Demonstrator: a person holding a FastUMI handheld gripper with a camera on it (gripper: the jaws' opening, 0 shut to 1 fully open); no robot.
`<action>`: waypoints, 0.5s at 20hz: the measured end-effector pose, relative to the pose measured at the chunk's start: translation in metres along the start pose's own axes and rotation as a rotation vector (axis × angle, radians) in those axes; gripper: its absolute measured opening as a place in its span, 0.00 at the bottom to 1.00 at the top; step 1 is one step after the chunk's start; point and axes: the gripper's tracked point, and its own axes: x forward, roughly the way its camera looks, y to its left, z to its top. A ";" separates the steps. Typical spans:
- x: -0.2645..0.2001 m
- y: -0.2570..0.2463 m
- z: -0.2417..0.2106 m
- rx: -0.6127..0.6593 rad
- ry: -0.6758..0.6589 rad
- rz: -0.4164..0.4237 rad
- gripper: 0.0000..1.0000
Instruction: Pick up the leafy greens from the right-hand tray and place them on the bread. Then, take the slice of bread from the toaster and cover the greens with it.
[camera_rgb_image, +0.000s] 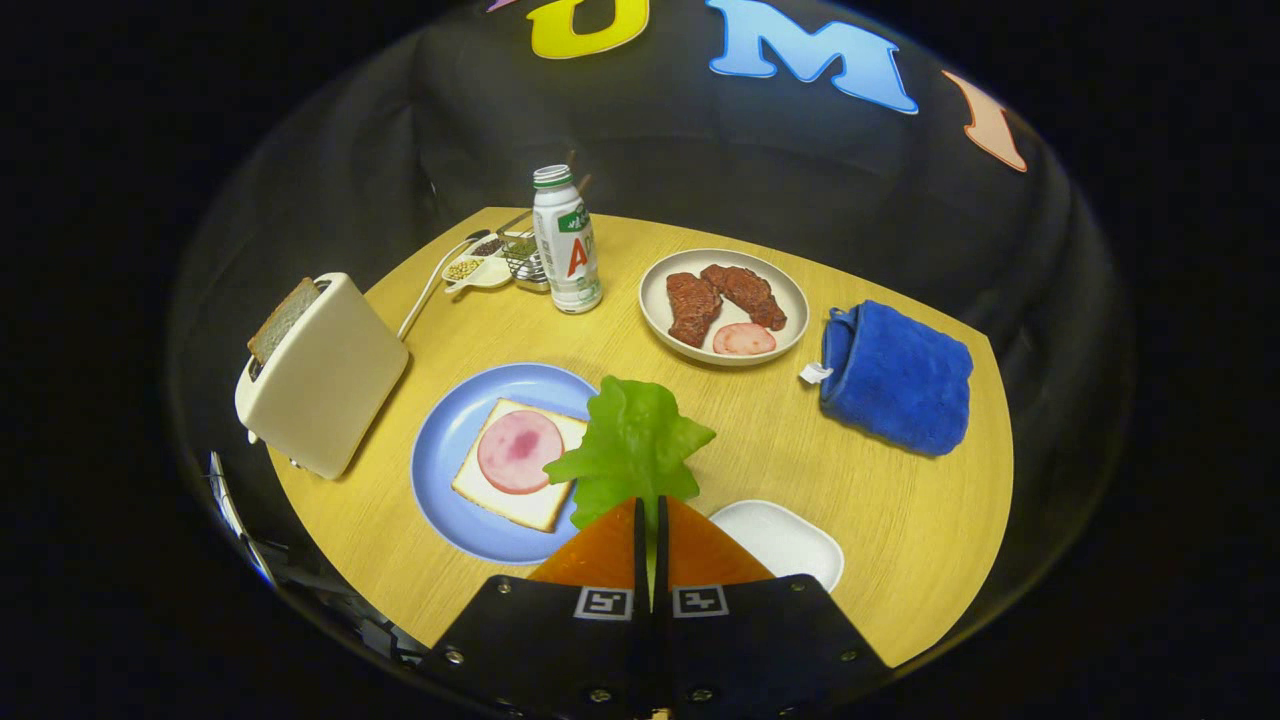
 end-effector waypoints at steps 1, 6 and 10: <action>0.003 0.007 0.001 0.000 0.002 0.000 0.00; 0.024 0.045 0.012 0.046 0.000 0.032 0.01; 0.041 0.065 0.010 0.025 0.023 0.028 0.00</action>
